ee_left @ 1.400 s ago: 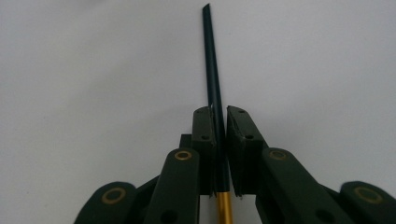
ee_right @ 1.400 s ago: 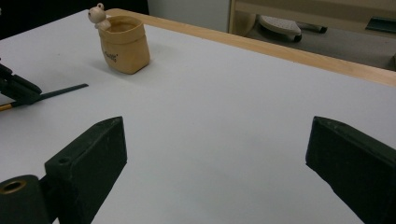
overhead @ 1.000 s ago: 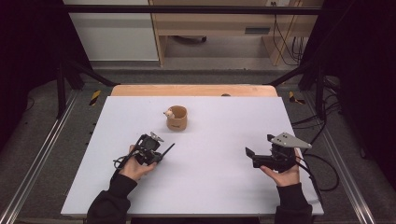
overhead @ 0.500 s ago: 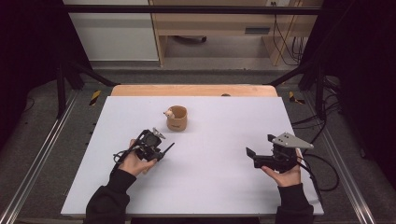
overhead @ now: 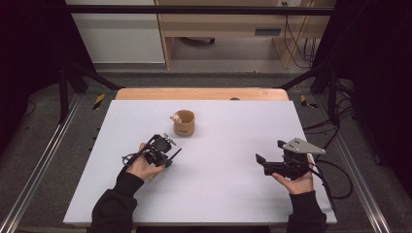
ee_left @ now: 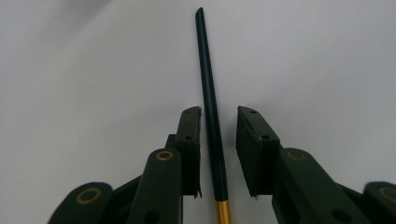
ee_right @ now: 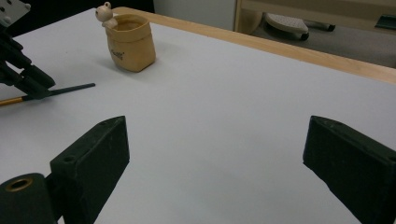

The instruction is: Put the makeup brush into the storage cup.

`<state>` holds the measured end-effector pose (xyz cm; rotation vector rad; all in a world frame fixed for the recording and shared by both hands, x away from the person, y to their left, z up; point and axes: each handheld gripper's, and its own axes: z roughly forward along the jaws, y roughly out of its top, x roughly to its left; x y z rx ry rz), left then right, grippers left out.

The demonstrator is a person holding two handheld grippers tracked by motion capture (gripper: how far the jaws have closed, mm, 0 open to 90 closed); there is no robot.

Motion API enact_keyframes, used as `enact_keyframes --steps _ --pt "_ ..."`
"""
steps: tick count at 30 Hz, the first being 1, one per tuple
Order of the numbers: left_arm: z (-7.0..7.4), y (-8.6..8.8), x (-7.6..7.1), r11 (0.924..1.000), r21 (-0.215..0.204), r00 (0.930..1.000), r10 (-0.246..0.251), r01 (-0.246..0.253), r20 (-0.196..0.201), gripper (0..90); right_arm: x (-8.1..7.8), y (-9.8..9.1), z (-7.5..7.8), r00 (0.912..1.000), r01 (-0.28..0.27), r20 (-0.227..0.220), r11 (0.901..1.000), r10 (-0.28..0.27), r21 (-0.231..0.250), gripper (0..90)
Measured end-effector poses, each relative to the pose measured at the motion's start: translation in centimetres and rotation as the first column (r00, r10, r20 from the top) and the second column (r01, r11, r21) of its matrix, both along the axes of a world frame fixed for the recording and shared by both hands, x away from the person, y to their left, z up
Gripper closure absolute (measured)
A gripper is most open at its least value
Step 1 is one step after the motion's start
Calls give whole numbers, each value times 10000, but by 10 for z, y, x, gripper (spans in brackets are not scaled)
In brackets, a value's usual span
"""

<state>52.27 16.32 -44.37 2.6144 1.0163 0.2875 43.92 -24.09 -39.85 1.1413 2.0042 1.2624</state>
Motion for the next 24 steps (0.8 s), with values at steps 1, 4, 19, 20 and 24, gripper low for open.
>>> enact_keyframes --steps 1,4,19,20,24 --pt "0 0 0 10000 3 10000 15 -15 -28 716 0 0 0 10000 -11 -19 10000 11 -7 73" --pt "-1 1 0 10000 3 10000 27 -27 -34 732 0 1 0 10000 -31 -54 10000 31 -10 72" --pt "-5 4 2 9991 -381 9995 198 -206 -238 812 0 1 0 9999 -75 -117 10000 76 15 70" --pt "-5 4 2 9991 -358 9994 207 -216 -263 820 0 1 0 9999 -79 -119 10000 79 -9 69" --pt "-5 3 1 9989 -331 9992 309 -317 -248 828 0 1 0 9999 -83 -127 10000 83 15 69"
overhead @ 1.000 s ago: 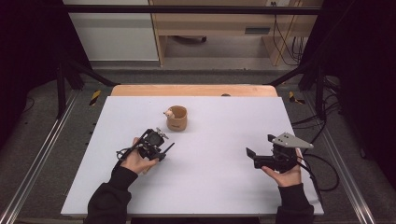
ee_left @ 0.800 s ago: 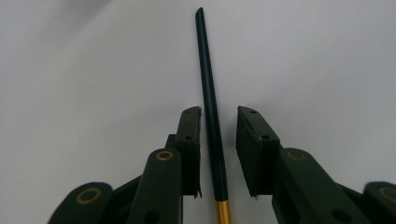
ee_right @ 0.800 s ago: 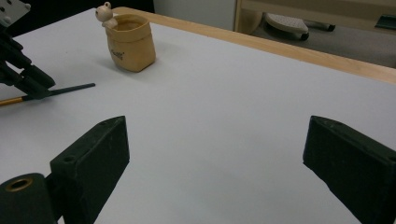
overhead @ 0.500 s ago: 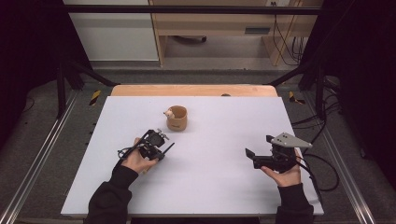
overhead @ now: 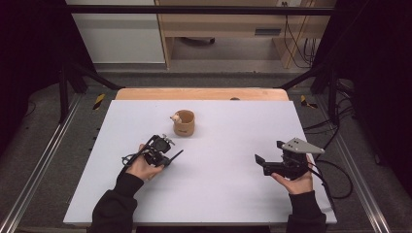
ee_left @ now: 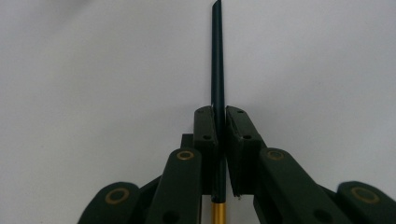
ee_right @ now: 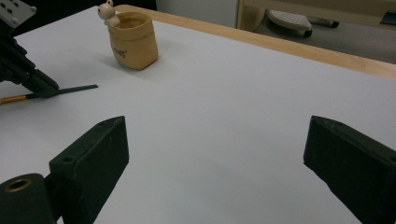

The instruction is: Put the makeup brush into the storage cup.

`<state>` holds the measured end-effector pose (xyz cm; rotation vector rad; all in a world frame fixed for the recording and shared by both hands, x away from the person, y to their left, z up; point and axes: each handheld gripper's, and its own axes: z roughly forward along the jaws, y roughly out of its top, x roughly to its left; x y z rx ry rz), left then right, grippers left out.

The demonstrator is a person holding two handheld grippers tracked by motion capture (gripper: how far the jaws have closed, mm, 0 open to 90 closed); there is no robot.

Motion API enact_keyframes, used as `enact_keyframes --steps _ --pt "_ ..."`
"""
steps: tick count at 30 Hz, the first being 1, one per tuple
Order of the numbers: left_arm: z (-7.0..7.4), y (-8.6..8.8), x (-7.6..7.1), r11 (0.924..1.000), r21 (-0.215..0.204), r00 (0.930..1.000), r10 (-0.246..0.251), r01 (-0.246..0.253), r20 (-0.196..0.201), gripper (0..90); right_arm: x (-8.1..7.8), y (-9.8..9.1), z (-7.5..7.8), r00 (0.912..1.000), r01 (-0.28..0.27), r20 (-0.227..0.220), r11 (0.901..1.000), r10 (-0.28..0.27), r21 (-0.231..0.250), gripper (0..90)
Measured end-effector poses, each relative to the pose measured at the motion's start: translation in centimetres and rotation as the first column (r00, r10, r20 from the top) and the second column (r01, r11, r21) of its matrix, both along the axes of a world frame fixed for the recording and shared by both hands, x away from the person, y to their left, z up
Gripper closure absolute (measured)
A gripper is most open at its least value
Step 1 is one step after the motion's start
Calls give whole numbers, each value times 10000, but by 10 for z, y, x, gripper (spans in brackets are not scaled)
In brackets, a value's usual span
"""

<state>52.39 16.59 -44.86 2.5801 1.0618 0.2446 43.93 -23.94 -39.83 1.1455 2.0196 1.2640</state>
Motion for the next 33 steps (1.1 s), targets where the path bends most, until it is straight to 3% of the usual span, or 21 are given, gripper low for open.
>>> enact_keyframes --steps 6,11,24,29,32,33 --pt "0 -1 -1 10000 92 10000 -20 20 36 830 0 1 0 10000 2 -31 10000 -2 10 68" --pt "3 -3 -4 9999 115 9994 -133 129 315 831 0 1 -1 10000 -4 -57 10000 4 -8 68" --pt "23 6 -23 9956 -933 9925 8 107 1224 831 0 4 -1 9999 -91 -57 9999 90 -60 68" --pt "22 10 -34 9863 -1650 9844 376 -89 1717 831 0 5 -1 10000 -67 -70 10000 67 -51 68" --pt "22 11 -37 9823 -1872 9820 461 -112 1832 832 1 6 -2 9999 -78 -89 10000 78 -31 68" --pt "22 12 -41 9796 -2006 9780 559 -148 2008 831 1 6 -2 9999 -84 -108 10000 84 -33 68"
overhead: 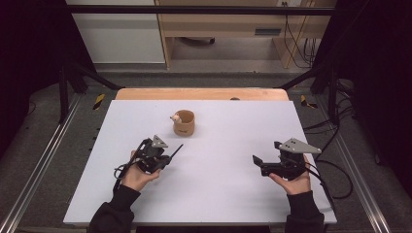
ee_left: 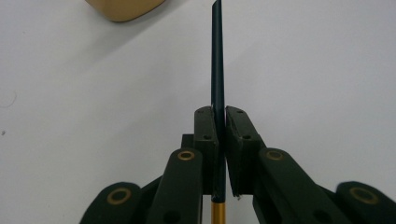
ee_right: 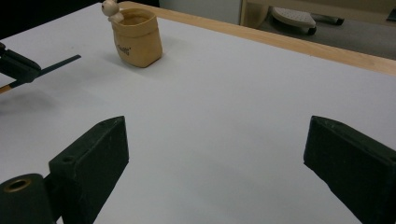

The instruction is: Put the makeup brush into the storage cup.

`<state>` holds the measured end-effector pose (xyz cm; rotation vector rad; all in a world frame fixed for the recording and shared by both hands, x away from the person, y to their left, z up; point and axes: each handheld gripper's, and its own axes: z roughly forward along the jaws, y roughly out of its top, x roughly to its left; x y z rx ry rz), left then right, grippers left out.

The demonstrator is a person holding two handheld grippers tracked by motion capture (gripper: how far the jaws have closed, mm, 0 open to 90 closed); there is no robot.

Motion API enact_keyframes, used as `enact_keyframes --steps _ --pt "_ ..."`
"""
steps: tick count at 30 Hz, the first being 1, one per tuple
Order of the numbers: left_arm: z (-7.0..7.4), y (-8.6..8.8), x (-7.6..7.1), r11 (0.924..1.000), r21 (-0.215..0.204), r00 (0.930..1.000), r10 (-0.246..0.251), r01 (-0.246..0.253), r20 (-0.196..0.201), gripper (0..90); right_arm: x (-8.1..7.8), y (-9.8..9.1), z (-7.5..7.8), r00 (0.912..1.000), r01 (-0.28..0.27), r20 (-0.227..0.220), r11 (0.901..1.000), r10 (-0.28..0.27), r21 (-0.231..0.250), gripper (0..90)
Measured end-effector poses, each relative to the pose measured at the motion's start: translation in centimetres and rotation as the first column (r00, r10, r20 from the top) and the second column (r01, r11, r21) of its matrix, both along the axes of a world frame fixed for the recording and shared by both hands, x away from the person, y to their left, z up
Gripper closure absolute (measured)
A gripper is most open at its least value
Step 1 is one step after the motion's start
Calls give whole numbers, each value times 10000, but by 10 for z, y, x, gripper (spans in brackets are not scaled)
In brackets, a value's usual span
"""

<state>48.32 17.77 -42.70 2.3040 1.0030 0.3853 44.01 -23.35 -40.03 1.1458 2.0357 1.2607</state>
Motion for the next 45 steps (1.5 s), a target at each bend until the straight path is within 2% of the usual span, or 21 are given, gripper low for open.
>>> enact_keyframes --steps 3,4,7,9,14,18,25,27,31,34,39,45 --pt "1 1 -3 9999 -141 9999 17 -15 134 831 0 1 0 10000 0 -36 10000 0 -1 68" --pt "1 2 -6 9995 -300 9996 -11 19 273 831 0 1 -1 10000 22 -49 10000 -22 -6 68" --pt "3 2 -8 9994 -336 9992 -10 23 390 831 0 2 -1 10000 8 -33 10000 -8 -12 68" --pt "5 3 -12 9984 -561 9975 46 -6 701 831 0 3 -1 10000 4 -4 10000 -4 23 69" --pt "8 4 -18 9951 -987 9941 203 -97 1065 831 -1 5 -1 10000 -59 19 9999 58 159 72" --pt "9 3 -22 9930 -1179 9931 180 -43 1155 832 -2 9 0 9999 -124 71 9998 122 179 78" --pt "9 -1 -24 9938 -1071 9941 -177 292 1066 831 -2 14 0 9994 -356 29 9993 356 149 92" --pt "9 -3 -25 9936 -981 9934 -464 567 1050 831 -3 17 0 9986 -522 35 9986 522 -71 101" --pt "9 -6 -26 9929 -916 9926 -662 756 1019 831 -4 21 1 9972 -735 128 9967 740 -355 105" --pt "8 -8 -27 9910 -895 9913 -913 998 946 831 -5 28 -1 9944 -1021 187 9917 1039 -780 111" --pt "8 -11 -28 9886 -881 9895 -1144 1222 886 831 -4 32 -3 9916 -1262 130 9862 1283 -1067 121" --pt "7 -18 -31 9840 -726 9846 -1574 1630 763 831 -5 39 -6 9858 -1643 69 9736 1675 -1584 140"
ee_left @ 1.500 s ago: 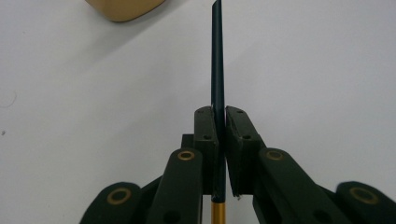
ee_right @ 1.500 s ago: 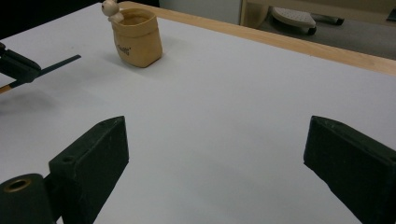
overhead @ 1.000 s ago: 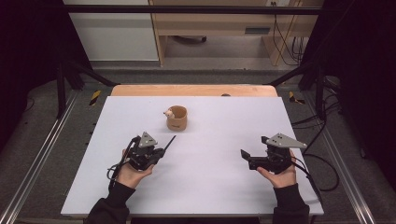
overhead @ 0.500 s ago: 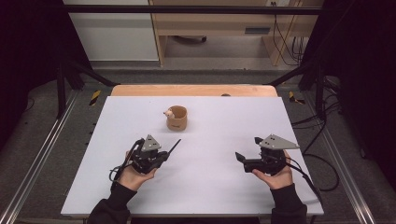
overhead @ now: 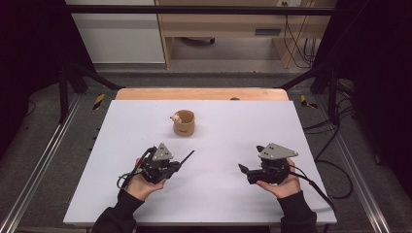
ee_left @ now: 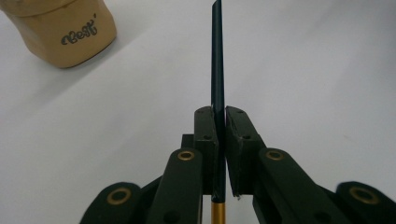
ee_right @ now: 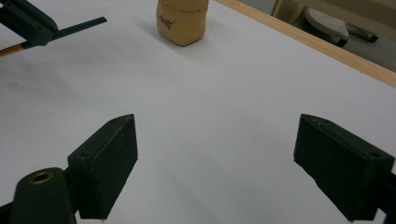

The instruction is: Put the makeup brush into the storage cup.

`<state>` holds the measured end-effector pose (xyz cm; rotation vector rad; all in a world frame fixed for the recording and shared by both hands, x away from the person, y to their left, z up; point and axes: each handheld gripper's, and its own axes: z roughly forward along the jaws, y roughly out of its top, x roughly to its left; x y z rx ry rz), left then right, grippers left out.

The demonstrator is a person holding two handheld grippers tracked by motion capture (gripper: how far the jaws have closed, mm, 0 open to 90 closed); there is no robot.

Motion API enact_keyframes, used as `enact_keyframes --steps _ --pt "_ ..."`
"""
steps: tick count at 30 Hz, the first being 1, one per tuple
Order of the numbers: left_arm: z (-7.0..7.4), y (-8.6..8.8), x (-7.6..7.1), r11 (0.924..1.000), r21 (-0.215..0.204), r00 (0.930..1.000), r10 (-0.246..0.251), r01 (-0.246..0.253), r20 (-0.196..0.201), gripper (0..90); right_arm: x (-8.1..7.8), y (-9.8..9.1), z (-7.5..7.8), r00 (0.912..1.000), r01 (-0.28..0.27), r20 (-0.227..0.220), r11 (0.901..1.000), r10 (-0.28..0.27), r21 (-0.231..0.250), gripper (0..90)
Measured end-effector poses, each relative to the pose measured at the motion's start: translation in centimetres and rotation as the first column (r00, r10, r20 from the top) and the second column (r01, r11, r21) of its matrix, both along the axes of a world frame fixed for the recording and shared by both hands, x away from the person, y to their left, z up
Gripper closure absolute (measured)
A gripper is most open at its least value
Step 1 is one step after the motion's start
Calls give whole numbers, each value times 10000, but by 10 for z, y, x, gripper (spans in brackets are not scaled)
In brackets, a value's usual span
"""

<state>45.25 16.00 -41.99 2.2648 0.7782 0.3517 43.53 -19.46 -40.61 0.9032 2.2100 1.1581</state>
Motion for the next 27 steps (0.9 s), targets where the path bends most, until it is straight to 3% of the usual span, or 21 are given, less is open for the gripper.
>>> enact_keyframes --steps 14,19,27 --pt "4 -11 0 9974 163 9971 -695 700 -297 832 0 8 -2 9989 -472 58 9976 476 -515 176" --pt "8 -16 4 9913 623 9926 -1129 1156 -445 831 1 15 0 9966 -748 283 9927 778 -946 186" --pt "20 -24 9 9797 1154 9859 -1590 1641 -521 832 1 26 -2 9923 -1170 240 9818 1219 -1497 203"
